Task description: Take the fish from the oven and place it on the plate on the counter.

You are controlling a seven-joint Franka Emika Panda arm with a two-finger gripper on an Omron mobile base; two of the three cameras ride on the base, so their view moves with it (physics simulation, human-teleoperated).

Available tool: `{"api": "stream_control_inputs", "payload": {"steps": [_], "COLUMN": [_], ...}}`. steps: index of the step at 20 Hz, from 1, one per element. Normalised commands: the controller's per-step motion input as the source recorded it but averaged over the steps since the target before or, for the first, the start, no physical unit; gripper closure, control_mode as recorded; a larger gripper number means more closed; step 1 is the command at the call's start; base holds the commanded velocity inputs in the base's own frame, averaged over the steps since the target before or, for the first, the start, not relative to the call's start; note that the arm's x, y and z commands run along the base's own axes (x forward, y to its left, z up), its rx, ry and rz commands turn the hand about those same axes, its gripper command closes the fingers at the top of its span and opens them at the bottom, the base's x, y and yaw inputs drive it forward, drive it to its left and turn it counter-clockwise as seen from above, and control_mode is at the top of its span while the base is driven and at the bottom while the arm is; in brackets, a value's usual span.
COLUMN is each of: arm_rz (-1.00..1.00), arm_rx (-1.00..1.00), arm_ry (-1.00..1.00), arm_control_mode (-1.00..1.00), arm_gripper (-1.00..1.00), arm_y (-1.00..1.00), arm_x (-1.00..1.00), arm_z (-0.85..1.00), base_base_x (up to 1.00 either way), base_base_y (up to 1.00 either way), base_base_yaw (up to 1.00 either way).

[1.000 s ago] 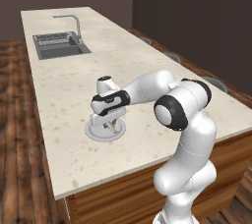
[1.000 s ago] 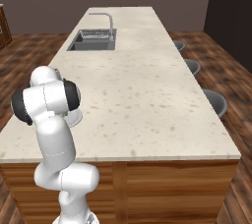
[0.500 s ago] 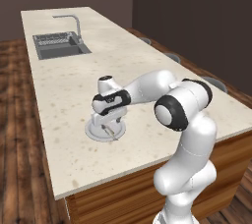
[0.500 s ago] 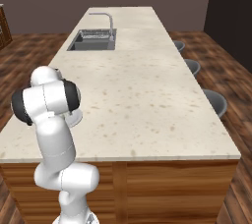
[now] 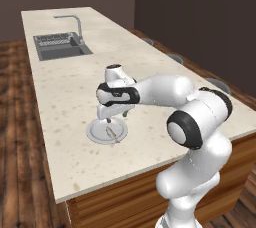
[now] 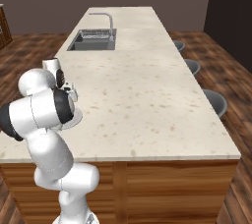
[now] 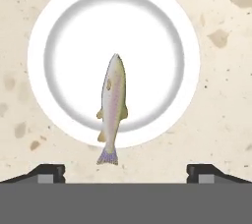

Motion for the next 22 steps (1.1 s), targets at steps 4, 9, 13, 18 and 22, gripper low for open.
{"api": "stream_control_inputs", "payload": {"steps": [4, 9, 13, 18, 22], "arm_rz": [-0.04, -0.05, -0.04, -0.05, -0.06], "arm_rx": [0.16, 0.11, 0.01, 0.00, 0.02], "arm_ry": [-0.12, -0.11, -0.11, -0.09, -0.03], "arm_control_mode": [-1.00, -1.00, -1.00, -1.00, -1.00], "arm_gripper": [-1.00, -1.00, -1.00, -1.00, -1.00], "arm_y": [-0.50, -0.55, -0.61, -0.44, -0.66], "arm_x": [-1.00, -1.00, -0.95, -0.65, -0.53], "arm_z": [0.59, 0.57, 0.54, 0.63, 0.51], "base_base_x": [0.00, 0.00, 0.00, 0.00, 0.00], "base_base_y": [0.00, 0.00, 0.00, 0.00, 0.00], "base_base_yaw": [0.00, 0.00, 0.00, 0.00, 0.00]}}
